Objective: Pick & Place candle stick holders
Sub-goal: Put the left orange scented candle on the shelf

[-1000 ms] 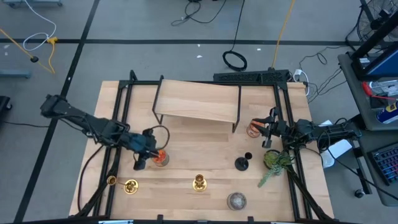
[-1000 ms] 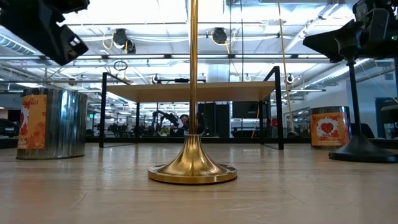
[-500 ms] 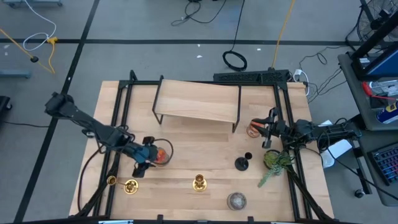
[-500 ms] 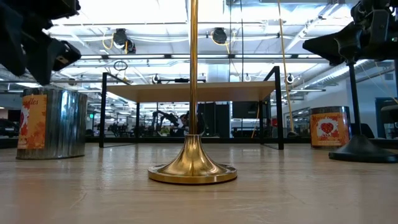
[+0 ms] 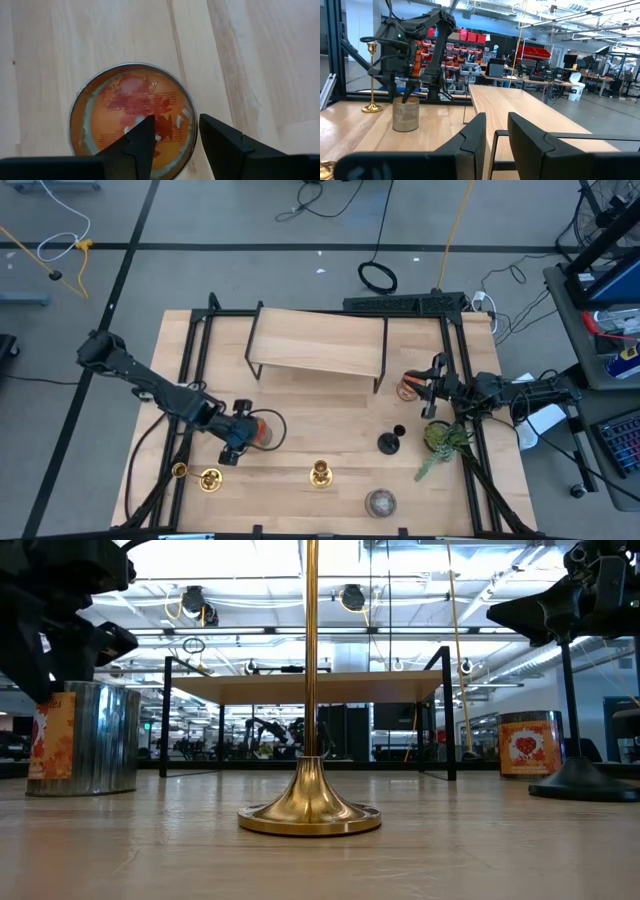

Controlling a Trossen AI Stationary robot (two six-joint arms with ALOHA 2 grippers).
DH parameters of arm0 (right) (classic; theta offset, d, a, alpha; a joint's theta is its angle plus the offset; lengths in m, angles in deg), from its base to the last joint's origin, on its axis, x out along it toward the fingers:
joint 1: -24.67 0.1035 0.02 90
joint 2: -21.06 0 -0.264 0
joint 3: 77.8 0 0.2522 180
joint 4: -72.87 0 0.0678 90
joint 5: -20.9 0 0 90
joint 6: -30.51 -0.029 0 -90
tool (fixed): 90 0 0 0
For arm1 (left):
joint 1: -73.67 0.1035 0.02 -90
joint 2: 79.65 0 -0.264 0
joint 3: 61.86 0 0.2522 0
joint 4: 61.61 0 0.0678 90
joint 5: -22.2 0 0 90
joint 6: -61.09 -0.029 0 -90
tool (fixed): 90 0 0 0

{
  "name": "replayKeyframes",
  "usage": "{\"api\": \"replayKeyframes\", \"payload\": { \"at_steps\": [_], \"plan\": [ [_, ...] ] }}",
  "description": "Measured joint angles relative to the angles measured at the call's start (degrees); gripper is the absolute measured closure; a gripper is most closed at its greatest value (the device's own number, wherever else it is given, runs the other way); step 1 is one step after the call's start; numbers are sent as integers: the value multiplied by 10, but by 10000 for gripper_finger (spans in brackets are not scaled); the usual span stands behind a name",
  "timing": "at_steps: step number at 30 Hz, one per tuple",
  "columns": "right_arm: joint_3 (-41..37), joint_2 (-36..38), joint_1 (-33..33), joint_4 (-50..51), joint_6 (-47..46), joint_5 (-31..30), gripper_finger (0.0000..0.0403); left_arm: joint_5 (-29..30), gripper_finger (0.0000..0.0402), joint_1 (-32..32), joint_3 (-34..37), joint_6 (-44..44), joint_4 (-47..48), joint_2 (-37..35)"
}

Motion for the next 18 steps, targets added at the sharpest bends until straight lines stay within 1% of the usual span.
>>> {"api": "replayKeyframes", "payload": {
  "at_steps": [2,4,10,11,12,14,18],
  "plan": [
    [0,0,0,0,1,0,328,0,255,0,0,-1,0,3],
    [0,0,0,0,1,0,328,0,278,0,0,-1,0,6],
    [0,0,0,0,1,0,328,7,384,0,0,-41,-9,8],
    [0,0,0,0,1,0,328,10,390,0,0,-52,-14,8],
    [0,0,0,0,1,0,328,25,390,0,0,-66,-28,8],
    [0,0,0,0,1,0,328,43,386,0,0,-104,-81,9],
    [0,0,0,-1,8,-1,328,45,395,0,-20,-210,-172,9]
  ]
}}
